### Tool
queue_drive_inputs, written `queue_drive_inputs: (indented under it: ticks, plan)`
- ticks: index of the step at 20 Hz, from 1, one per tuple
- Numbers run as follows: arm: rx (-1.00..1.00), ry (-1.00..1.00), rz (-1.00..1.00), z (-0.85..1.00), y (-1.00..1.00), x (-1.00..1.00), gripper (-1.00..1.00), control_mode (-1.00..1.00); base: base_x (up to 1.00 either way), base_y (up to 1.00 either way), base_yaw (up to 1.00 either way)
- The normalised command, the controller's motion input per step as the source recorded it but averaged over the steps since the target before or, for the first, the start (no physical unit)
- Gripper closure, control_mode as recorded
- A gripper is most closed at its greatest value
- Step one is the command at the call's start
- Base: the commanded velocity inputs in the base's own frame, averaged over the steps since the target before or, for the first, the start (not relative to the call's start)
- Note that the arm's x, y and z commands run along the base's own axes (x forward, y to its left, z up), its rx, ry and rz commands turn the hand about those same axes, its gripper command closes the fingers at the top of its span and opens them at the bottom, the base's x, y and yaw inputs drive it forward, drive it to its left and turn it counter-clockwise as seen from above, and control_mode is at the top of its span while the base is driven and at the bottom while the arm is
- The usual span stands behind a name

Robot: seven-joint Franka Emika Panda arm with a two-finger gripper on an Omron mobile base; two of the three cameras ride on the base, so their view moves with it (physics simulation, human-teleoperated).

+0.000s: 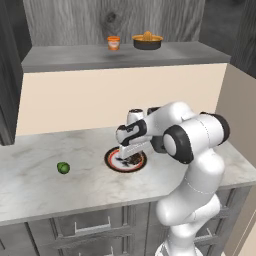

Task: Pick the avocado and bread from the counter and place them on the plate. Then pick the jam from the cabinet and place it next to the plate. Lastly close the cabinet door.

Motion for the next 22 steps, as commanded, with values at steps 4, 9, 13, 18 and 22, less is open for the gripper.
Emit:
queue_drive_inputs:
  ticks: [4, 9, 13, 18, 22]
  plan:
    - [-0.01, 0.00, 0.00, 0.00, 0.06, 0.02, -1.00, -1.00, 0.00, 0.00, 0.00]
    - [0.00, -0.04, -0.01, 0.18, 0.01, -0.15, -1.00, -1.00, 0.00, 0.00, 0.00]
    - [0.00, -0.03, -0.03, 0.26, 0.03, -0.19, -1.00, -1.00, 0.00, 0.00, 0.00]
    - [0.00, -0.03, -0.06, 0.33, 0.05, -0.31, -1.00, -1.00, 0.00, 0.00, 0.00]
    - [0.00, -0.03, -0.03, 0.42, 0.22, -0.36, -1.00, -1.00, 0.00, 0.00, 0.00]
